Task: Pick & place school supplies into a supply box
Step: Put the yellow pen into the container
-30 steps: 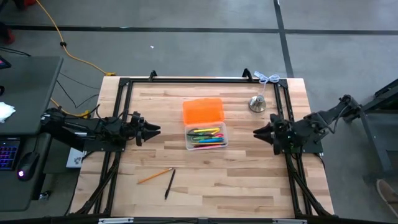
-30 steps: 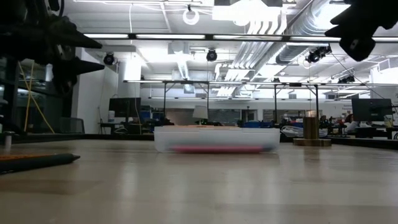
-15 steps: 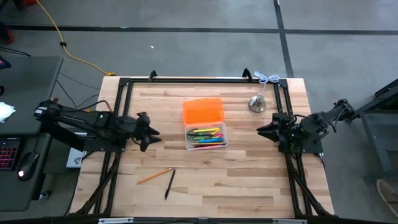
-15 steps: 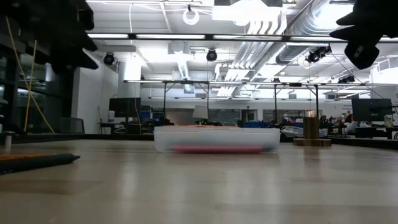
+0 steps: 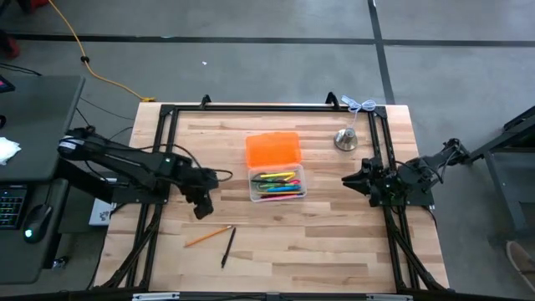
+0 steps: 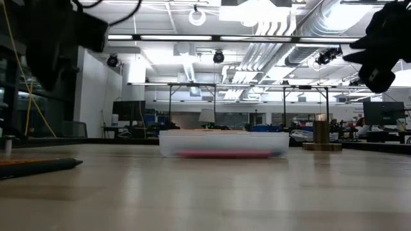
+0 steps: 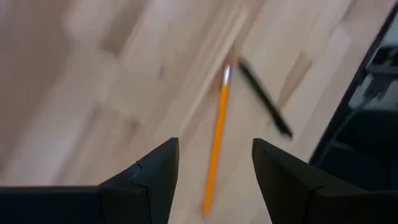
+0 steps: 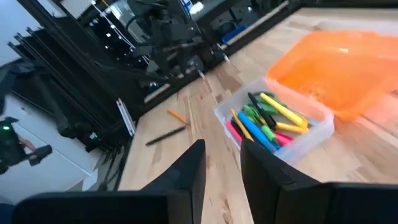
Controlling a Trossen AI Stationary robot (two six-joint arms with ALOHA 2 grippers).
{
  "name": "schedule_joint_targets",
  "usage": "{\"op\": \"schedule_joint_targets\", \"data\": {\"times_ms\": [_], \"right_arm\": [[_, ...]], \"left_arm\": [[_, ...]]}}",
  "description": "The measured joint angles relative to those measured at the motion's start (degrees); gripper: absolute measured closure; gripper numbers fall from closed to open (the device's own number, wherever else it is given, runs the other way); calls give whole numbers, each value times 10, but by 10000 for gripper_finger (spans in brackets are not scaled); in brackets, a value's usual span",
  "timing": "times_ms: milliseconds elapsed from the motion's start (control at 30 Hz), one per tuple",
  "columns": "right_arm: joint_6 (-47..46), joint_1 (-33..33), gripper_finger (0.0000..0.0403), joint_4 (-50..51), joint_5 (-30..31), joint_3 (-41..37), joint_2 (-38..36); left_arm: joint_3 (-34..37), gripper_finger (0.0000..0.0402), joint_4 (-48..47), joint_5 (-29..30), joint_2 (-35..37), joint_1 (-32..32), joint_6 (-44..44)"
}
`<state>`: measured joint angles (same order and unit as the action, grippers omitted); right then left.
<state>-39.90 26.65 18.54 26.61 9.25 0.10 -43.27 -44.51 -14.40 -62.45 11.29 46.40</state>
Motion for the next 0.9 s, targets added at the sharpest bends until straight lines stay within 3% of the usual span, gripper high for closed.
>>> {"op": "schedule_joint_targets", "data": {"times_ms": [167, 333, 633, 900], "right_arm": [[-20, 0, 325, -7, -2, -20, 2], [-21, 0, 325, -9, -2, -23, 2], [-21, 0, 325, -8, -6, -23, 2], [-17, 0, 325, -7, -16, -23, 2]], "left_arm": [[-3, 170, -20, -90, -68, 5, 48], [-3, 170, -6, -106, -114, 53, 84], [-3, 170, 79, -27, -139, 150, 179], [-3, 170, 101, 14, -157, 189, 229]]}}
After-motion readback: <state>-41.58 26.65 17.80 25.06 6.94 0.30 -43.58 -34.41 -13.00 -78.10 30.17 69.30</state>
